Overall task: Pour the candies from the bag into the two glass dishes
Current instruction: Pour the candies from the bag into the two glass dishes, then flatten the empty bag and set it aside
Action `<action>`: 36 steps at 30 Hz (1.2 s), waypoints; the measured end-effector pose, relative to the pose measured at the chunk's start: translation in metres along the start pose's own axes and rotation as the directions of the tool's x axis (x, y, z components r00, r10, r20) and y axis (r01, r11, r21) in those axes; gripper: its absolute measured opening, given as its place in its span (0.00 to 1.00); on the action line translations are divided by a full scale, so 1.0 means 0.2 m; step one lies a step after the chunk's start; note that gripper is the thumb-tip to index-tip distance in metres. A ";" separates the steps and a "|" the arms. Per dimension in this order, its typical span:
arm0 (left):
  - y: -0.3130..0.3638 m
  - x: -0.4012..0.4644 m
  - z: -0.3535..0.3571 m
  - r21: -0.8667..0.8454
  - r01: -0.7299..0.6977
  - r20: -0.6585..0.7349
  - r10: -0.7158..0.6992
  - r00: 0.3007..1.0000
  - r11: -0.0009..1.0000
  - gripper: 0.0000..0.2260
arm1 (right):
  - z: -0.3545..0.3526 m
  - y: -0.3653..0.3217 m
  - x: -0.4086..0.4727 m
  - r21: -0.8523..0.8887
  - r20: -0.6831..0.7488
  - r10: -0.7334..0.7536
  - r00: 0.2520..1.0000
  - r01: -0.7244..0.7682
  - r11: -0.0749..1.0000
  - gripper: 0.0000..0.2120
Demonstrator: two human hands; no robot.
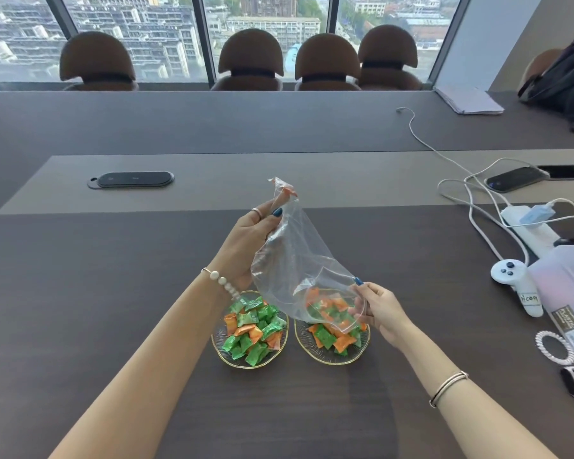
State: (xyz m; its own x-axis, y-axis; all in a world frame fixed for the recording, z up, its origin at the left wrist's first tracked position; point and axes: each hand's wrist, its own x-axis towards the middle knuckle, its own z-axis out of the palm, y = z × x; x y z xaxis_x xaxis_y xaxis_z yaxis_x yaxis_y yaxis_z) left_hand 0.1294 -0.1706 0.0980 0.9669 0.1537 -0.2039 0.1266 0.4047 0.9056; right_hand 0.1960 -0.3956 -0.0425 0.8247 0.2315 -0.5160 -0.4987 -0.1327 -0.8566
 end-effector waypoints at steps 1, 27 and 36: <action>0.00 -0.01 -0.02 -0.001 -0.008 -0.005 0.008 1.000 1.000 0.12 | 0.00 0.00 0.00 -0.005 -0.014 -0.019 1.000 0.019 1.000 0.07; 0.00 -0.47 -1.64 0.511 0.056 -0.467 0.222 0.856 0.858 0.28 | 1.24 -0.20 0.00 -0.168 0.101 -0.416 0.904 0.427 0.888 0.08; -0.23 -0.65 -2.21 0.519 0.304 -0.599 0.086 0.796 0.799 0.21 | 1.73 0.19 0.14 -0.344 0.161 -0.271 0.949 0.311 0.886 0.06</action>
State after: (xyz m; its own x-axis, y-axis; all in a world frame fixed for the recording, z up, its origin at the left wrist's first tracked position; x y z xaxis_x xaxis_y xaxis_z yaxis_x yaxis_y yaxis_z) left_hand -0.1001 0.1882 -0.0821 0.6481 0.6971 -0.3068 0.5102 -0.0983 0.8544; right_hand 0.1077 -0.0616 -0.0884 0.8749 0.4105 -0.2569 -0.0934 -0.3775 -0.9213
